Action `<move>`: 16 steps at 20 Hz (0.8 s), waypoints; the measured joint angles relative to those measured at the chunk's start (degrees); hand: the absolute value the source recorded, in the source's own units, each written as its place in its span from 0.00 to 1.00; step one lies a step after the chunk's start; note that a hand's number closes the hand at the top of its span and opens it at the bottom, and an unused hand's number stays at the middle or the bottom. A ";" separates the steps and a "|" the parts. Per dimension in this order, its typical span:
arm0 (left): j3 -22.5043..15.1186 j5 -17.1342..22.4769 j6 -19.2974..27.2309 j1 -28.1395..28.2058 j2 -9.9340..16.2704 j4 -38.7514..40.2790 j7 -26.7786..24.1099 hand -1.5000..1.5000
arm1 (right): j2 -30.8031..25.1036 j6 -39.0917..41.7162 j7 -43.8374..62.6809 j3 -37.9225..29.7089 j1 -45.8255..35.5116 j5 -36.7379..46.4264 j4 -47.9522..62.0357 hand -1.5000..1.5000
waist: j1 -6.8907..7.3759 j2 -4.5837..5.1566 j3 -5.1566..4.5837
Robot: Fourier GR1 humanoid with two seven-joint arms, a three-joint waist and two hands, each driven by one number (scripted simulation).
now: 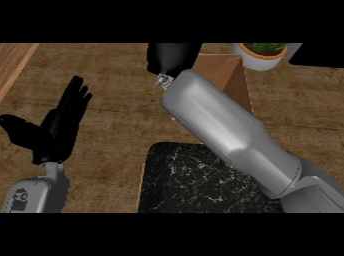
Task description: Pick the cupcake from the tray and place it in the cardboard box
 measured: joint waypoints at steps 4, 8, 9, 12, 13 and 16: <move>0.68 0.57 -0.29 0.98 0.41 -0.82 -0.09 0.50 | 0.11 -0.64 -1.49 -0.24 1.62 -2.11 4.87 1.00 | -0.57 -0.01 0.04; 1.08 0.80 -0.33 0.57 0.79 -1.28 0.24 0.50 | 0.21 1.97 -2.81 -2.69 3.81 -7.72 9.92 0.00 | -0.77 -0.09 0.07; 0.84 0.60 -0.31 0.67 0.68 -1.29 0.16 0.50 | 0.21 2.60 -2.98 -3.47 4.05 -9.47 10.83 0.00 | -0.62 -0.11 0.08; 1.40 1.11 -0.66 1.34 1.24 -2.05 0.58 0.50 | 0.30 2.83 -4.21 -4.92 5.14 -13.00 13.66 0.00 | -0.92 -0.02 0.11; 1.52 1.16 -0.48 1.09 1.22 -2.12 0.87 0.50 | 0.29 2.10 -4.63 -4.73 5.43 -13.76 14.07 0.00 | -0.98 0.01 0.12; 1.43 0.86 -0.02 0.95 0.84 -1.66 0.84 0.50 | 0.31 -2.15 -6.22 -3.22 6.92 -13.29 13.73 0.00 | -1.72 -0.07 0.15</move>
